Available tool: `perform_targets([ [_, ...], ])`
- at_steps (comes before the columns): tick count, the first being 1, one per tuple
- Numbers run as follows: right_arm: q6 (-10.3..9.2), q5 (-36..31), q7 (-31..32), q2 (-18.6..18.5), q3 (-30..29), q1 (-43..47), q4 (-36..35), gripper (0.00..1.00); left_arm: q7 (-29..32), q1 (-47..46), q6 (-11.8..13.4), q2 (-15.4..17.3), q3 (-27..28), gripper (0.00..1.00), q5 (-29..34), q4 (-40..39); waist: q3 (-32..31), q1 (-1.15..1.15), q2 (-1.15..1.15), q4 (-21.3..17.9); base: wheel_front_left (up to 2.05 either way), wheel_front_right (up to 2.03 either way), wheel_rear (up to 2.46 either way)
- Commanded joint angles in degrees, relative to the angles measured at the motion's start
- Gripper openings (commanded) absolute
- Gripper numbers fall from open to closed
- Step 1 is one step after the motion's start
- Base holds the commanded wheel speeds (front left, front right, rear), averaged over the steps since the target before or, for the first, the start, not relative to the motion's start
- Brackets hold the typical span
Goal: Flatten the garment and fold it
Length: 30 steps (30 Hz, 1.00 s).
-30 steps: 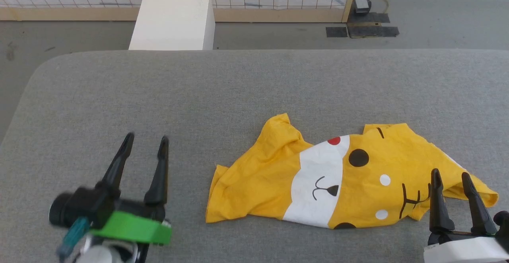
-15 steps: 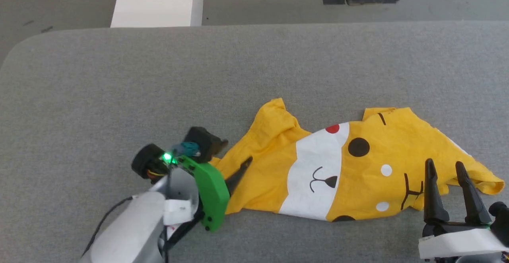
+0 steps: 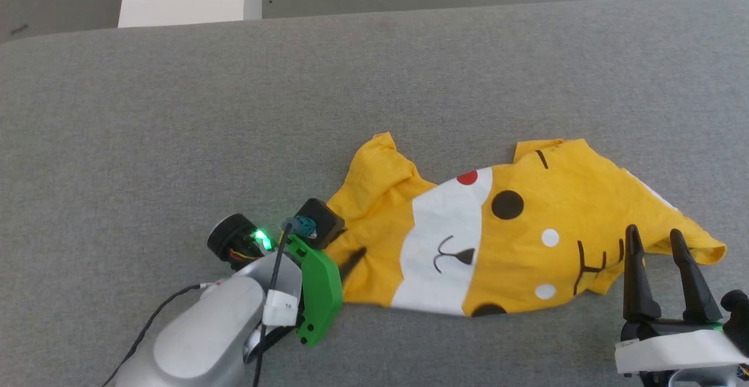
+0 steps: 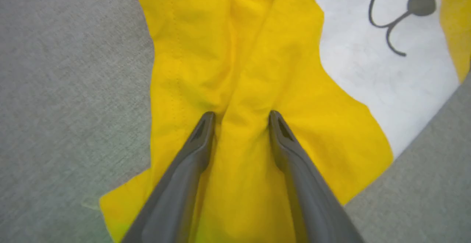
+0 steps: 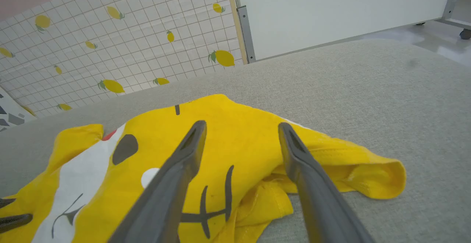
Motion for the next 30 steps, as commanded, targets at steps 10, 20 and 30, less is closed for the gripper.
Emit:
perform_targets([
  [10, -0.08, 1.0, -0.34, -0.02, -0.73, -0.09, -0.73, 1.0, -3.53, -10.23, -0.27, 11.22, 4.45, 0.0, -12.63, -9.2, 0.38, 0.0, 0.0, -0.66, 0.0, 0.0, 0.0],
  [20, -0.08, 2.65, -0.34, -0.02, 0.95, -2.21, -1.48, 1.0, -6.48, -18.95, 0.0, 18.51, 9.21, 0.0, -14.89, -8.68, 7.35, 0.0, 0.0, -5.54, 0.0, 0.0, 0.0],
  [30, -0.08, 4.06, -0.34, -0.02, 1.91, -2.94, -1.61, 1.0, -12.39, -18.51, 1.75, 14.91, 7.2, 0.0, -10.63, 5.02, 11.03, 0.0, 0.0, -8.58, 0.0, 0.0, 0.0],
])
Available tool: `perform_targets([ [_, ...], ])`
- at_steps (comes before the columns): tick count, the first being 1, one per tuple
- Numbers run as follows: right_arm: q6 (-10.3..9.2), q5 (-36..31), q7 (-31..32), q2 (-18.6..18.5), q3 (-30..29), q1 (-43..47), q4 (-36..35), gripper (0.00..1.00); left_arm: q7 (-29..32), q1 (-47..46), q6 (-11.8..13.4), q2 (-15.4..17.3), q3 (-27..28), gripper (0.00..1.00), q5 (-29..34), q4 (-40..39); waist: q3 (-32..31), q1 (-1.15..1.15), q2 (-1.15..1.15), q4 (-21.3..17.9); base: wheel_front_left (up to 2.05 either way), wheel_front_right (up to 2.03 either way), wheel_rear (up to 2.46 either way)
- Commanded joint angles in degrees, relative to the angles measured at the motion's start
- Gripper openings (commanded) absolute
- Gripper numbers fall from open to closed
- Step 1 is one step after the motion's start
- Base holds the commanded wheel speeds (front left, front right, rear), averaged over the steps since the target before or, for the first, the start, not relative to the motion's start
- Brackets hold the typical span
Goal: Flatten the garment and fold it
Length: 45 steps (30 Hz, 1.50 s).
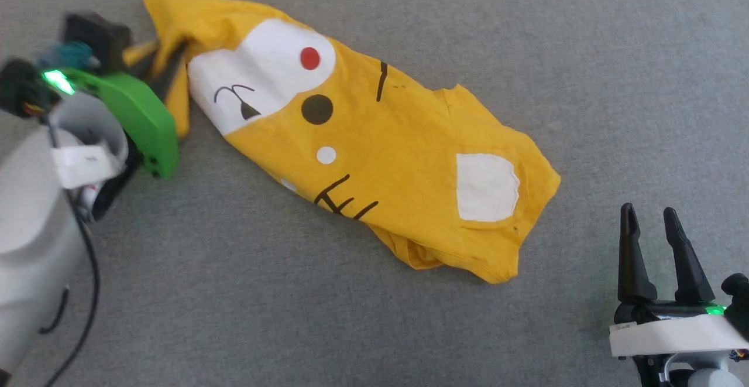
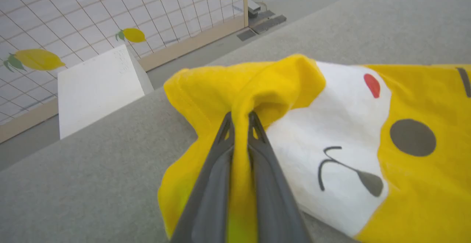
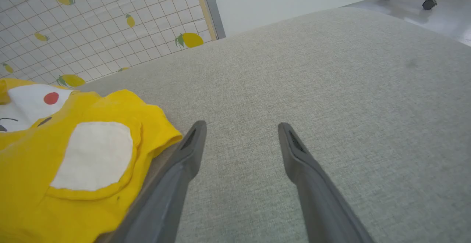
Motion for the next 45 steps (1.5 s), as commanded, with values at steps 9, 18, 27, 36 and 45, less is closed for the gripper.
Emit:
perform_targets([
  [9, -0.08, -0.87, -0.34, 0.01, -0.09, -1.12, 0.74, 1.0, 5.23, 1.15, -1.86, -3.68, -4.46, 0.5, -3.81, 6.49, -0.57, -0.01, 0.0, 0.58, 0.0, 0.0, 0.0],
  [18, -0.08, -3.15, -0.34, 0.01, -0.89, -0.31, 2.31, 1.0, -1.03, -0.45, -2.15, -6.06, -3.53, 1.0, -5.8, 6.15, -5.95, -0.01, 0.0, 4.65, 0.0, 0.0, 0.0],
  [27, -0.08, -4.31, -0.34, 0.01, -1.95, 1.59, 3.62, 1.0, -15.39, 6.09, 3.41, -4.24, 1.91, 1.0, -5.15, -3.85, -11.42, -0.01, 0.0, 9.5, 0.0, 0.0, 0.0],
  [36, -0.08, -4.79, -0.34, 0.01, -2.17, 2.11, 4.24, 1.0, -17.44, 28.26, 14.5, -9.27, 19.61, 1.0, 3.57, -23.82, -13.25, -0.01, 0.0, 13.31, 0.0, 0.0, 0.0],
  [45, -0.08, -5.55, -0.34, 0.01, -2.24, 2.46, 5.03, 1.0, -17.45, 50.23, 12.85, -21.14, 33.47, 1.0, 13.57, -30.1, -15.72, -0.01, 0.0, 15.76, 0.0, 0.0, 0.0],
])
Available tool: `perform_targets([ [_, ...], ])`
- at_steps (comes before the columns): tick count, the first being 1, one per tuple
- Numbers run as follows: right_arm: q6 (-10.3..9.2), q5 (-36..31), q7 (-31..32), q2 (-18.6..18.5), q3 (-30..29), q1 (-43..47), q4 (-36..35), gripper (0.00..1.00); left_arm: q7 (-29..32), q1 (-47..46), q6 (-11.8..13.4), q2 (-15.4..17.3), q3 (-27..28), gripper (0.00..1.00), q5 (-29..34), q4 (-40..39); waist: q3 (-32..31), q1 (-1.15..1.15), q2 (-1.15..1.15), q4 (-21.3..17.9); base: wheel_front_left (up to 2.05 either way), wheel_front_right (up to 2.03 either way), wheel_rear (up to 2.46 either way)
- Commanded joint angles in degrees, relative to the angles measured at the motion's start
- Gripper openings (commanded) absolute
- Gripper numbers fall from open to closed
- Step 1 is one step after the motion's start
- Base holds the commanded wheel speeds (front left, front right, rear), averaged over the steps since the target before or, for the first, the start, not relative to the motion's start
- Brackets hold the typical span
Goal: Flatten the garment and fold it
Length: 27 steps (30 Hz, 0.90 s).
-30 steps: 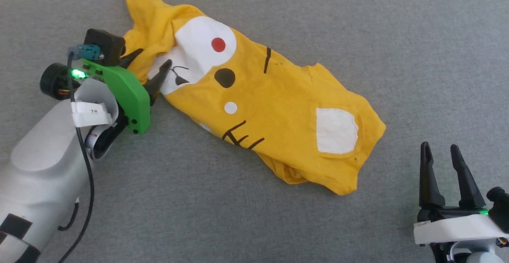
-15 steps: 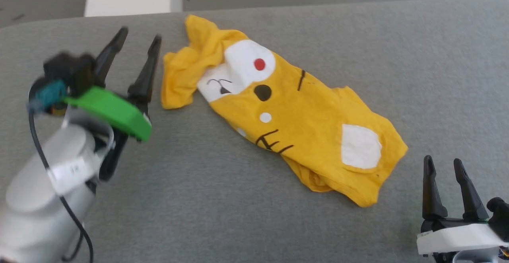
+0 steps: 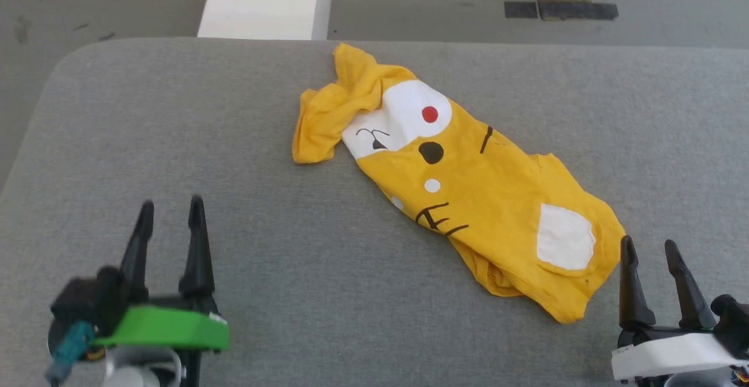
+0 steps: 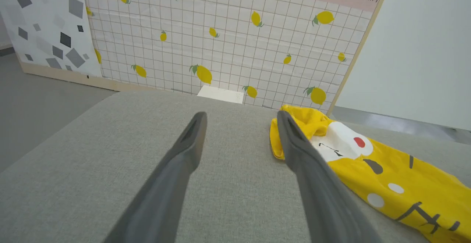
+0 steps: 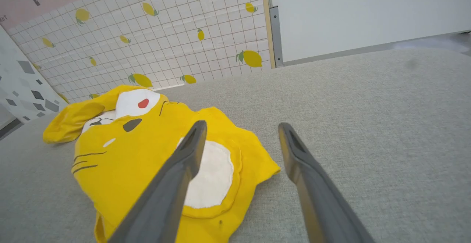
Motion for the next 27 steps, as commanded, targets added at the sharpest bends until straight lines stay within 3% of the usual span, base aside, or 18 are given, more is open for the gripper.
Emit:
perform_targets([
  [1, -0.08, -0.45, -0.34, 0.01, 0.18, 0.68, -0.01, 1.0, -0.21, 1.3, -0.74, -1.1, 1.1, 1.0, 1.25, -0.1, -1.37, 0.0, 0.0, 1.45, 0.0, 0.0, 0.0],
  [7, -0.08, -2.25, 0.23, 0.01, 1.87, -0.86, -0.95, 1.0, -0.21, 3.9, -4.5, -5.02, 4.98, 1.0, 4.4, 0.85, -2.66, 0.0, 0.0, 2.69, 0.0, 0.0, 0.0],
  [10, -0.08, -4.69, 5.36, 0.01, 1.45, -4.16, -2.51, 1.0, -0.21, 4.05, -5.98, -6.52, 6.55, 1.0, 5.69, 0.81, -2.41, 0.0, 0.0, 2.71, 0.0, 0.0, 0.0],
  [12, -0.08, -6.35, 10.14, 0.01, 0.63, -6.67, -3.44, 1.0, -0.21, 4.1, -6.92, -7.23, 7.15, 1.0, 6.26, 0.88, -2.0, 0.0, 0.0, 2.67, 0.0, 0.0, 0.0],
  [17, -0.08, -12.48, 28.82, 0.01, -0.46, -14.07, -5.17, 1.0, -0.21, 3.36, -9.74, -9.05, 8.31, 1.0, 7.45, 1.61, -0.23, 0.0, 0.0, 3.03, 0.0, 0.0, 0.0],
  [22, -0.08, -13.4, 45.63, 0.01, -2.68, -18.56, -2.93, 1.0, -0.21, 1.92, -11.99, -10.38, 8.94, 1.0, 8.27, 2.67, 1.5, 0.0, 0.0, 4.42, 0.0, 0.0, 0.0],
  [27, -0.08, -13.96, 56.72, 0.01, -5.17, -20.42, 0.16, 1.0, -0.21, 0.9, -13.41, -11.15, 9.4, 1.0, 8.55, 3.97, 2.99, 0.0, 0.0, 6.35, 0.0, 0.0, 0.0],
])
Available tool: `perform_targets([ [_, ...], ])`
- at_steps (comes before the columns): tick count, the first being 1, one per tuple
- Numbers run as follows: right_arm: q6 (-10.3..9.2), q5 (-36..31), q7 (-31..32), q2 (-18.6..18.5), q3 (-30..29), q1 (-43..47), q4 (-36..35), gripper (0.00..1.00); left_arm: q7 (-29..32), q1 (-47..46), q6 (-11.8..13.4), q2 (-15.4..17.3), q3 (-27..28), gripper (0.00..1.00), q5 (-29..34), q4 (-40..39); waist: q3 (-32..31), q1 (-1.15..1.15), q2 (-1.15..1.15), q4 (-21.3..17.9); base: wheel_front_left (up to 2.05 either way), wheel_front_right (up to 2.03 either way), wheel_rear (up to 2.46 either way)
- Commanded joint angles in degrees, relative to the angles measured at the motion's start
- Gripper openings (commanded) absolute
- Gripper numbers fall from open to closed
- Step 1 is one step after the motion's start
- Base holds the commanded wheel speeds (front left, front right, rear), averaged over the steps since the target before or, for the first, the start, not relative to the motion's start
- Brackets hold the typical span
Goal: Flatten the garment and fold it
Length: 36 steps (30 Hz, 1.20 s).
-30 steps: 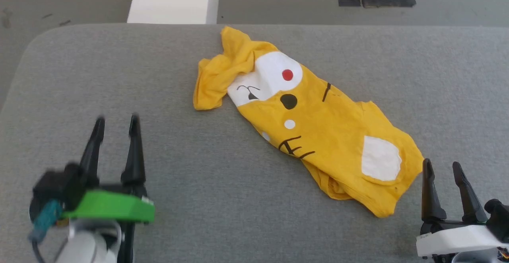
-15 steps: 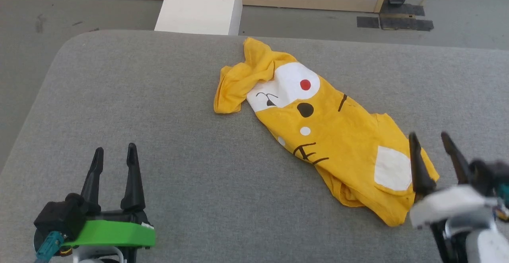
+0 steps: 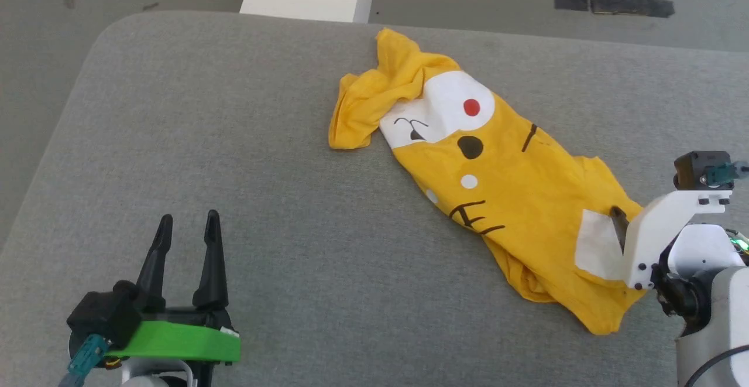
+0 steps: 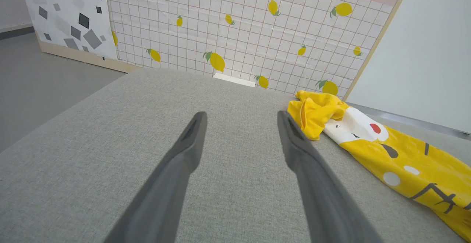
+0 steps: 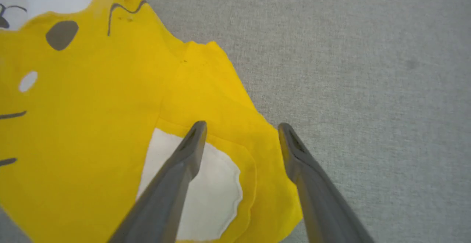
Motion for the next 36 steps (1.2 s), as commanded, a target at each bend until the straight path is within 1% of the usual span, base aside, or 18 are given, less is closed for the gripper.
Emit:
perform_targets([
  [1, -0.09, -0.99, 1.91, -0.03, -0.73, -1.16, 0.96, 1.0, -0.21, -1.33, -0.55, -0.33, 0.15, 1.0, 0.25, 0.5, 1.27, 0.0, 0.0, 1.57, 0.0, 0.0, 0.0],
  [6, -0.09, -1.99, 4.96, -0.03, -3.53, -2.14, 5.51, 1.0, -0.21, -2.22, -1.36, -0.74, 0.12, 1.0, 0.43, 1.63, 2.33, 0.0, 0.0, 3.53, 0.0, 0.0, 0.0],
  [7, -0.09, -2.32, 5.34, -0.03, -4.51, -2.3, 8.19, 0.97, -0.21, -2.6, -1.67, -0.88, 0.12, 1.0, 0.52, 2.24, 2.5, 0.0, 0.0, 4.24, 0.0, 0.0, 0.0],
  [8, -0.09, -2.07, 4.64, -0.03, -5.1, -2.61, 8.52, 0.47, -0.21, -2.64, -1.74, -0.91, 0.12, 1.0, 0.55, 2.4, 2.49, 0.0, 0.0, 4.33, 0.0, 0.0, 0.0],
  [9, -0.09, -2.13, 3.83, -0.03, -5.23, -2.88, 8.86, 0.27, -0.21, -2.67, -1.81, -0.94, 0.17, 1.0, 0.57, 2.6, 2.36, 0.0, 0.0, 4.37, 0.0, 0.0, 0.0],
  [10, -0.09, -2.26, 3.31, -0.03, -5.0, -3.06, 9.07, 0.0, -0.21, -2.62, -1.86, -0.97, 0.26, 1.0, 0.59, 2.76, 2.13, 0.0, 0.0, 4.27, 0.0, 0.0, 0.0],
  [14, -0.09, 0.01, -1.64, -0.03, -5.59, -6.02, 7.9, 0.0, -0.21, -1.7, -2.05, -1.07, 0.4, 1.0, 0.98, 3.52, -0.06, 0.0, 0.0, 2.57, 0.0, 0.0, 0.0],
  [19, -0.09, 0.29, -4.73, -0.03, -10.01, -6.47, 4.49, 0.0, -0.21, -0.64, -2.13, -1.47, 0.01, 1.0, 1.43, 3.53, -2.52, 0.0, 0.0, 0.56, 0.0, 0.0, 0.0],
  [22, -0.09, 0.32, -4.36, -0.03, -15.41, -3.55, 1.88, 0.0, -0.22, 0.16, -2.15, -1.66, -0.3, 1.0, 1.77, 3.52, -3.24, 0.0, 0.0, -0.29, 0.0, 0.0, 0.0],
  [23, -0.09, -1.15, -4.4, -0.03, -21.79, 1.05, -0.75, 0.0, -0.22, 0.55, -2.17, -1.78, -0.48, 1.0, 1.87, 3.45, -3.29, 0.0, 0.0, -0.56, 0.0, 0.0, 0.0],
  [24, -0.09, -2.09, -4.66, -0.03, -24.01, 3.1, -1.56, 0.0, -0.22, 0.65, -2.18, -1.81, -0.55, 1.0, 1.83, 3.5, -3.24, 0.0, 0.0, -0.59, 0.0, 0.0, 0.0],
  [28, -0.09, -4.16, -6.42, -0.03, -29.76, 9.78, -1.41, 0.0, -0.22, 0.95, -2.21, -1.55, -0.86, 1.0, 1.67, 4.01, -2.9, 0.0, 0.0, -0.73, 0.0, 0.0, 0.0],
  [29, -0.09, -4.2, -7.13, -0.03, -30.65, 10.84, -0.4, 0.03, -0.22, 1.03, -2.22, -1.35, -0.94, 1.0, 1.64, 4.2, -2.83, 0.0, 0.0, -0.86, 0.0, 0.0, 0.0],
  [30, -0.09, -3.96, -7.88, -0.03, -31.48, 11.29, 0.72, 0.2, -0.22, 1.04, -2.22, -1.21, -0.96, 1.0, 1.59, 4.31, -2.81, 0.0, 0.0, -0.94, 0.0, 0.0, 0.0],
  [31, -0.09, -3.86, -9.07, -0.03, -32.02, 11.58, 2.11, 0.64, -0.22, 1.02, -2.23, -1.06, -1.05, 1.0, 1.51, 4.49, -2.87, 0.0, 0.0, -1.02, 0.0, 0.0, 0.0],
  [32, -0.09, -3.98, -10.05, -0.03, -32.13, 11.63, 3.22, 0.95, -0.22, 1.03, -2.23, -0.92, -1.17, 1.0, 1.46, 4.66, -2.99, 0.0, 0.0, -1.09, 0.0, 0.0, 0.0],
  [33, -0.09, -3.98, -11.15, -0.03, -32.15, 11.43, 4.63, 1.0, -0.22, 1.02, -2.24, -0.77, -1.29, 1.0, 1.41, 4.82, -3.12, 0.0, 0.0, -1.17, 0.0, 0.0, 0.0],
  [36, -0.09, -4.0, -13.94, -0.03, -30.68, 10.24, 7.14, 1.0, -0.22, 1.03, -2.25, -0.5, -1.53, 1.0, 1.36, 5.13, -3.58, 0.0, 0.0, -1.37, 0.0, 0.0, 0.0],
])
